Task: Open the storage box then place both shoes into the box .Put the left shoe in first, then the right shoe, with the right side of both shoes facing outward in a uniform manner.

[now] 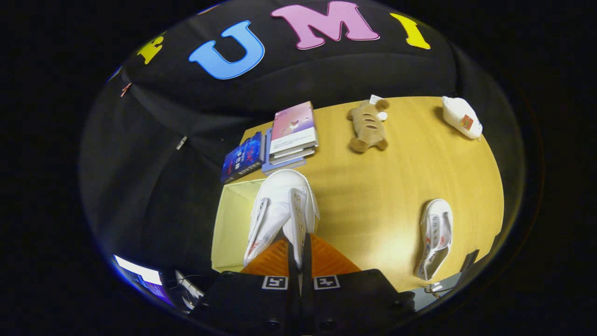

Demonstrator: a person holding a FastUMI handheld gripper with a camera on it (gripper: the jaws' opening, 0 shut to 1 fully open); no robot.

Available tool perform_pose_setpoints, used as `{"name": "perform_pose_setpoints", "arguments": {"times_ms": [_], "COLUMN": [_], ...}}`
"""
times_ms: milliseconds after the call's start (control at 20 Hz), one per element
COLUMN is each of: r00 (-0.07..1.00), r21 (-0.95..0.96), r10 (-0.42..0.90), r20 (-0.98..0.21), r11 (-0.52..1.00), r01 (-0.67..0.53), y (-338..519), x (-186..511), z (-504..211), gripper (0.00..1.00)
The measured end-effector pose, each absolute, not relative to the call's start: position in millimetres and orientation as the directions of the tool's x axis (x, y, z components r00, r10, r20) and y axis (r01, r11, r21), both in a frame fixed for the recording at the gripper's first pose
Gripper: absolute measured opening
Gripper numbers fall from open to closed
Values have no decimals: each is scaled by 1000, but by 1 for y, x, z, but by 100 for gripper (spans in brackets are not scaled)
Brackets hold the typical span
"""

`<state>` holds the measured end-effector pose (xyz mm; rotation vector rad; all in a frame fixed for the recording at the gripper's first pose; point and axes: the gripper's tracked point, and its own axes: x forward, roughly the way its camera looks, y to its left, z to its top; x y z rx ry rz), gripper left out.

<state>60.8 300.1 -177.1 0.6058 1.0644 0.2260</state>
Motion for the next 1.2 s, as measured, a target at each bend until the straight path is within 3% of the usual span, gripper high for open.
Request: {"name": "perform_pose_setpoints", "arguments": {"times_ms": [300, 600, 850, 950, 1200], "r00": [388, 283, 283, 271, 294], "r21": [559, 522, 530, 572, 633], "r10": [494, 476, 485, 530, 590], "r20": [-778, -832, -827, -804, -752], "r11": [827, 846, 841, 813, 771], "r01": [69, 112, 107, 107, 71], "y": [390, 441, 465, 478, 488], "x": [78, 89, 102, 99, 101], "z": [-188, -217, -228, -225, -208], "gripper": [5, 5, 6, 12, 43]}}
